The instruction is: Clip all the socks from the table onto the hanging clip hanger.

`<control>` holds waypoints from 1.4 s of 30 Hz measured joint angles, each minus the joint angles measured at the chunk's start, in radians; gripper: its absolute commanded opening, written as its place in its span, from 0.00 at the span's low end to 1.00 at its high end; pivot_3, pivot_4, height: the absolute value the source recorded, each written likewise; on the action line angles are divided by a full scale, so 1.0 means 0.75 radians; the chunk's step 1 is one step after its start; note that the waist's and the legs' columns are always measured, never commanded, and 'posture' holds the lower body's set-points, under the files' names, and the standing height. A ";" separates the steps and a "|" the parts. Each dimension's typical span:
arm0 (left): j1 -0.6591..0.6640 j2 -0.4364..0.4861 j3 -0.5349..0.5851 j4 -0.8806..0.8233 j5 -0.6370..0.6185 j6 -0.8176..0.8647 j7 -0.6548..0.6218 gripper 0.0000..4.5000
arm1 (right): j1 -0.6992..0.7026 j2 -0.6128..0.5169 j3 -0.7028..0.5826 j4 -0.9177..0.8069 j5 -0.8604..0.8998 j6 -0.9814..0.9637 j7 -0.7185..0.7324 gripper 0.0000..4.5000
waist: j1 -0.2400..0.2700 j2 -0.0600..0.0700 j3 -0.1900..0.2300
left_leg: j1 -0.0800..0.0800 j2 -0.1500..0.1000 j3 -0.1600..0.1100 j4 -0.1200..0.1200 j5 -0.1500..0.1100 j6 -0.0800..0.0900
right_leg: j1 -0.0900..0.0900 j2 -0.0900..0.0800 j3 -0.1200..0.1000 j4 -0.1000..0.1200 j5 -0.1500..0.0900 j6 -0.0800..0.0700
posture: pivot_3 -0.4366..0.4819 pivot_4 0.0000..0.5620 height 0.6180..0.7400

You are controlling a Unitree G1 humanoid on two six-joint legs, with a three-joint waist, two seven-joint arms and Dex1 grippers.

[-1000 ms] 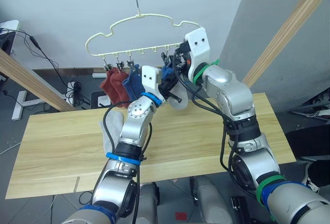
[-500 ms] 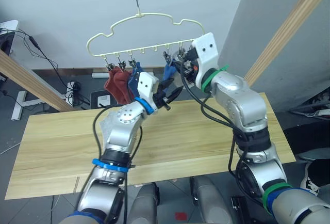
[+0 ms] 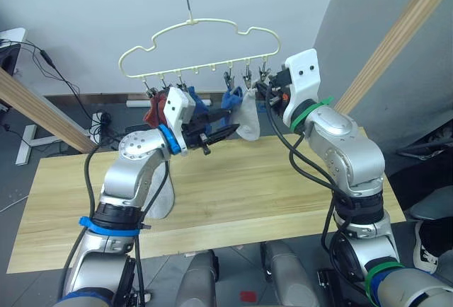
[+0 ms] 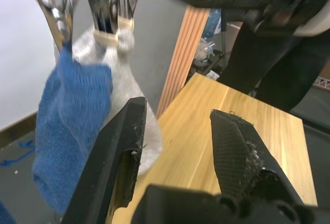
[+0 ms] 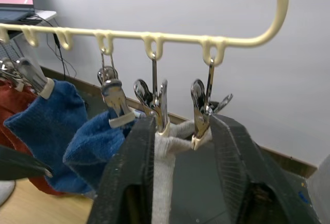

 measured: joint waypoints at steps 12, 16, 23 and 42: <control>-0.075 0.067 0.010 -0.081 -0.108 0.142 -0.037 0.50 | -0.135 -0.008 -0.003 0.272 -0.027 -0.064 -0.056 0.39 | -0.001 0.000 0.000 | 0.000 0.000 0.001 0.000 0.000 0.000 | 0.000 0.001 0.000 0.000 0.000 0.000 | 0.39 0.54 1.00; -0.103 0.077 0.029 -0.081 -0.118 0.162 -0.039 0.50 | -0.177 0.002 -0.003 0.367 -0.036 -0.116 -0.058 0.39 | 0.000 0.000 0.000 | 0.000 0.001 0.001 0.000 0.000 0.000 | 0.000 0.001 0.000 -0.001 0.000 0.000 | 0.39 0.54 1.00; -0.135 0.082 0.036 -0.081 -0.149 0.199 -0.039 0.50 | -0.201 0.010 -0.002 0.463 -0.049 -0.183 -0.054 0.39 | 0.000 0.000 0.000 | -0.001 0.000 0.001 0.000 0.000 0.000 | -0.001 0.001 0.001 -0.001 0.000 0.000 | 0.39 0.54 1.00; -0.153 0.094 0.048 -0.106 -0.162 0.231 -0.031 0.50 | -0.273 0.061 0.004 0.569 -0.045 -0.277 0.008 0.39 | 0.000 0.000 0.000 | 0.000 0.001 0.001 0.000 0.000 0.000 | -0.001 0.001 0.001 -0.001 0.000 0.000 | 0.40 0.54 1.00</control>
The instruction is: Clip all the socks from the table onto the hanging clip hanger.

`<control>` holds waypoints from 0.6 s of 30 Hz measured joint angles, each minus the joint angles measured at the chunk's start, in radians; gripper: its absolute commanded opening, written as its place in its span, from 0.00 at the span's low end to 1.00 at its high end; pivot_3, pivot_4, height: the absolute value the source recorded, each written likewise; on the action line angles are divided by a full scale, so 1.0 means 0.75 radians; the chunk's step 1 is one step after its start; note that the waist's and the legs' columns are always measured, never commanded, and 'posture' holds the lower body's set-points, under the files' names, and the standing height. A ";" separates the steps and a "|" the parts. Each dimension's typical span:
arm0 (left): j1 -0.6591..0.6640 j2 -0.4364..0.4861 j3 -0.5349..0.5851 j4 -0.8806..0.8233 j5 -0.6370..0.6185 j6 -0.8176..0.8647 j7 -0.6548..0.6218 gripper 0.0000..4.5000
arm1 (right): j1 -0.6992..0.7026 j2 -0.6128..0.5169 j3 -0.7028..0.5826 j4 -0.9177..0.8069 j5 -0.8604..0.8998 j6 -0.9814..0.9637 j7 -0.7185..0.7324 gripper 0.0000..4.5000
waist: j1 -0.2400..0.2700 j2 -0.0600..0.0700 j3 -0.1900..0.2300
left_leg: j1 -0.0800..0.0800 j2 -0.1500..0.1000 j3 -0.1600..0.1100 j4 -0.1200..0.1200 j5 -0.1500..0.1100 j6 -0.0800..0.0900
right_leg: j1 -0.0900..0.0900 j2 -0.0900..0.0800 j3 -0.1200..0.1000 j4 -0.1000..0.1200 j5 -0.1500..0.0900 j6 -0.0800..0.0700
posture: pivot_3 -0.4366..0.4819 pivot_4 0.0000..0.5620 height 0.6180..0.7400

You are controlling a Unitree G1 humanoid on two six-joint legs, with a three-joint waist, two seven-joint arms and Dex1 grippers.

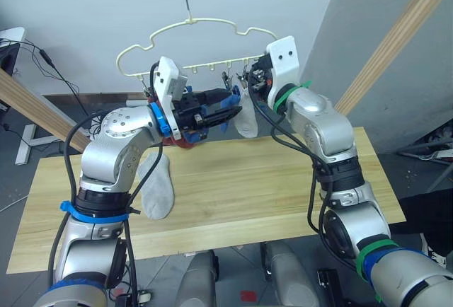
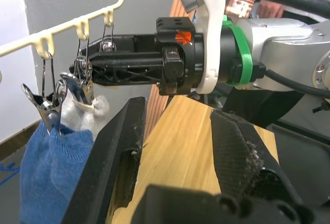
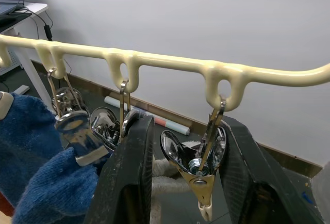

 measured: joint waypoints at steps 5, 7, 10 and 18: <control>0.000 0.000 0.000 0.000 0.000 0.001 0.009 0.50 | -0.002 0.007 0.000 0.012 -0.001 -0.016 0.000 0.39 | 0.000 0.000 0.000 | 0.000 0.000 0.000 0.000 0.000 0.000 | 0.000 0.000 0.000 0.000 0.000 0.000 | 0.41 0.53 1.00; 0.000 0.000 0.000 0.000 0.000 0.001 0.013 0.50 | -0.003 0.008 -0.001 0.016 -0.001 -0.021 0.000 0.35 | 0.000 0.000 0.000 | 0.000 0.000 0.000 0.000 0.000 0.000 | 0.000 0.000 0.000 0.000 0.000 0.000 | 0.41 0.53 1.00; 0.000 0.000 0.000 -0.002 0.000 0.001 0.020 0.50 | -0.004 0.012 -0.003 0.021 -0.001 -0.033 -0.001 0.20 | 0.000 0.000 0.000 | 0.000 0.000 0.000 0.000 0.000 0.000 | 0.000 0.000 0.000 0.000 0.000 0.000 | 0.41 0.53 1.00; 0.033 -0.013 -0.002 -0.042 0.020 -0.032 0.038 0.50 | -0.007 0.013 -0.031 0.025 -0.001 -0.042 -0.006 0.00 | 0.002 0.000 0.000 | 0.000 0.000 0.000 0.000 0.000 0.000 | 0.000 0.000 0.000 0.000 0.000 0.000 | 0.41 0.53 1.00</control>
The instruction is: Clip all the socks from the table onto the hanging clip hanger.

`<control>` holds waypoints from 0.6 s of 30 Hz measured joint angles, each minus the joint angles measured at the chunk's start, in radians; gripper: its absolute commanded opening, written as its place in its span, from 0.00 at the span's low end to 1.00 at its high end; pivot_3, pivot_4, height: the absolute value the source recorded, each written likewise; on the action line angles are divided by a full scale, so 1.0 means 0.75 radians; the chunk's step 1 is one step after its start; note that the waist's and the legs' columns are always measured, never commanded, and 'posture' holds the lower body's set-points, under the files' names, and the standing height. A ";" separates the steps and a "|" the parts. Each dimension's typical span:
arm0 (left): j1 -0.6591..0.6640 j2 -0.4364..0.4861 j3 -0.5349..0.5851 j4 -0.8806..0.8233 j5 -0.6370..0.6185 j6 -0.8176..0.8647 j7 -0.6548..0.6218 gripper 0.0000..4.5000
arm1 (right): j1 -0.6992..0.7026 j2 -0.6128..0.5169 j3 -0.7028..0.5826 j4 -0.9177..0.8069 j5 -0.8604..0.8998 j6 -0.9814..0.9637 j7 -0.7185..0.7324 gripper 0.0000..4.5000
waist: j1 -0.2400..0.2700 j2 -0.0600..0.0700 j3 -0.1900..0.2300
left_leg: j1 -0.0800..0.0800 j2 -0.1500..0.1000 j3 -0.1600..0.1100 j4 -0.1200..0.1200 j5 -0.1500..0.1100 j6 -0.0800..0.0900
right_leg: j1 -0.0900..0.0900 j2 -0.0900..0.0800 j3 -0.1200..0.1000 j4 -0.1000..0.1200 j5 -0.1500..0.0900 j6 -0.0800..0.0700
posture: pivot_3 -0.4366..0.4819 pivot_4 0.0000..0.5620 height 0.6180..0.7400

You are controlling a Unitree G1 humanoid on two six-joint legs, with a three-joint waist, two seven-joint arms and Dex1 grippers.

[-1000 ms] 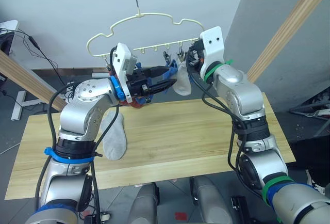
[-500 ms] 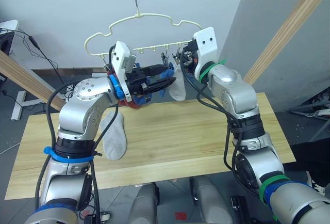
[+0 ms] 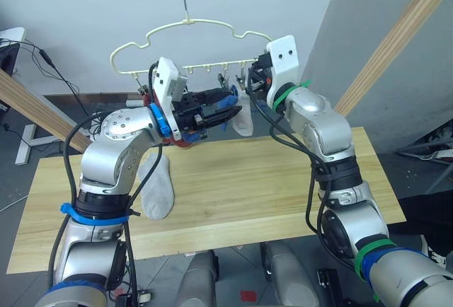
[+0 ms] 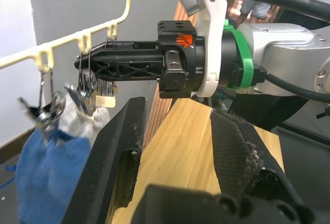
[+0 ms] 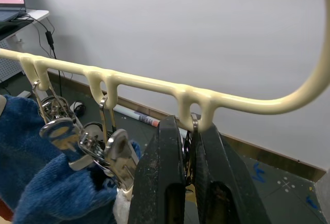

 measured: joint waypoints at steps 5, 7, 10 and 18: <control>0.088 -0.010 -0.054 -0.018 0.152 -0.121 0.079 0.62 | -0.001 -0.002 -0.018 0.000 0.000 0.001 0.000 0.00 | -0.002 0.000 0.000 | 0.000 0.000 0.000 0.000 0.000 0.000 | 0.000 0.000 0.001 0.001 0.000 0.000 | 0.40 0.53 1.00; 0.150 0.003 -0.084 -0.017 0.239 -0.169 0.113 0.75 | -0.005 -0.004 -0.019 0.000 0.000 0.002 0.000 0.00 | -0.003 0.000 0.000 | 0.001 0.001 0.001 0.000 0.000 0.000 | 0.000 0.000 0.001 0.001 0.000 0.000 | 0.39 0.53 1.00; 0.257 0.010 -0.101 -0.023 0.321 -0.190 0.190 0.97 | -0.006 -0.006 -0.020 0.000 0.000 0.003 0.000 0.00 | -0.002 0.000 0.000 | 0.000 0.001 0.000 0.000 0.000 0.000 | -0.001 0.000 0.001 0.001 0.000 0.000 | 0.39 0.53 1.00; 0.614 -0.099 0.165 0.292 0.406 -0.291 0.557 0.99 | -0.007 -0.019 -0.022 -0.003 0.000 0.011 0.001 0.00 | 0.002 0.000 0.000 | 0.000 0.002 0.000 0.000 0.000 0.000 | -0.003 -0.004 0.000 0.003 0.000 0.000 | 0.39 0.54 1.00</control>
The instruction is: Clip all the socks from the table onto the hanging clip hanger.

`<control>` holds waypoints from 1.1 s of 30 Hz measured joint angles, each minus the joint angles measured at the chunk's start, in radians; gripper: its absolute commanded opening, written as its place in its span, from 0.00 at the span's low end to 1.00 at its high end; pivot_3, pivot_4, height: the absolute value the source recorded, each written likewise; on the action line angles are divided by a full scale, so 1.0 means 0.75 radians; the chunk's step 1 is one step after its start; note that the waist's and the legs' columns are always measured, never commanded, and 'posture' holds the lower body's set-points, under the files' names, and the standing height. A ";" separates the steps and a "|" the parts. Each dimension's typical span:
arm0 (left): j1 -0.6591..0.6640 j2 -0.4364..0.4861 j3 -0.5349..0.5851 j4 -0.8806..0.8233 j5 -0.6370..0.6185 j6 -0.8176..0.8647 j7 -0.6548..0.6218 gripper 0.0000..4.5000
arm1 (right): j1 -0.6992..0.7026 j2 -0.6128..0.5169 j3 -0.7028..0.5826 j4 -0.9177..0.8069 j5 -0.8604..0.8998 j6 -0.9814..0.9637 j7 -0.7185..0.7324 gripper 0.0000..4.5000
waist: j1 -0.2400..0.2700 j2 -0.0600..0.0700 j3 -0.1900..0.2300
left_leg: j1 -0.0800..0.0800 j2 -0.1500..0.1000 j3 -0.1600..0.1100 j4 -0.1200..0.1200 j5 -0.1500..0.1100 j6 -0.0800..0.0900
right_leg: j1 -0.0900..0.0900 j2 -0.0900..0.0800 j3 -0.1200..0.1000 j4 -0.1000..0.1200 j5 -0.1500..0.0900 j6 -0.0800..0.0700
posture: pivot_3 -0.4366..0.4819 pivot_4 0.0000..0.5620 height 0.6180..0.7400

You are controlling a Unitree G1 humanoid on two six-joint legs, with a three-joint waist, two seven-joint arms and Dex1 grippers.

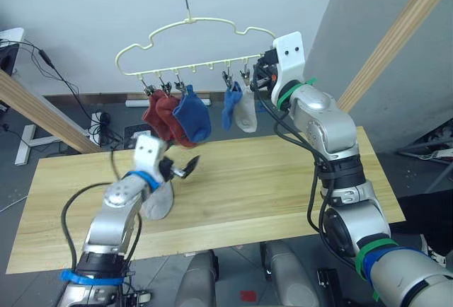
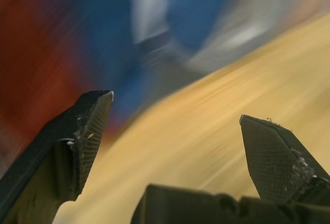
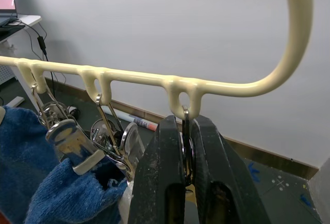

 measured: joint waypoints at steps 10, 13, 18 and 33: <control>-0.186 -0.100 0.110 0.389 -0.037 0.001 0.140 0.99 | 0.000 0.000 0.004 -0.001 0.000 0.019 0.005 0.00 | 0.003 0.000 0.000 | 0.000 -0.004 0.000 0.001 0.000 0.000 | 0.002 -0.002 -0.001 -0.001 0.001 0.001 | 0.39 0.53 1.00; -0.229 -0.119 0.142 0.487 -0.039 -0.001 0.208 0.99 | -0.001 -0.002 0.004 -0.004 0.000 0.018 0.006 0.00 | -0.005 0.000 0.000 | 0.000 -0.002 0.001 0.000 0.000 0.000 | 0.000 -0.002 -0.001 -0.001 0.001 0.001 | 0.38 0.54 1.00; -0.221 -0.157 0.186 0.531 -0.049 -0.024 0.300 0.99 | -0.001 -0.003 0.004 -0.006 0.000 0.021 0.006 0.00 | -0.003 0.000 0.000 | 0.000 -0.001 0.002 0.001 0.000 0.000 | 0.000 -0.002 -0.001 -0.001 0.001 0.001 | 0.39 0.54 1.00; -0.206 -0.130 0.123 0.462 0.008 0.117 0.352 0.48 | -0.001 0.000 0.005 -0.007 0.001 0.034 0.006 0.00 | -0.005 0.000 0.000 | 0.004 -0.001 0.001 0.001 0.000 0.000 | 0.003 -0.002 -0.001 0.001 0.001 0.001 | 0.38 0.55 1.00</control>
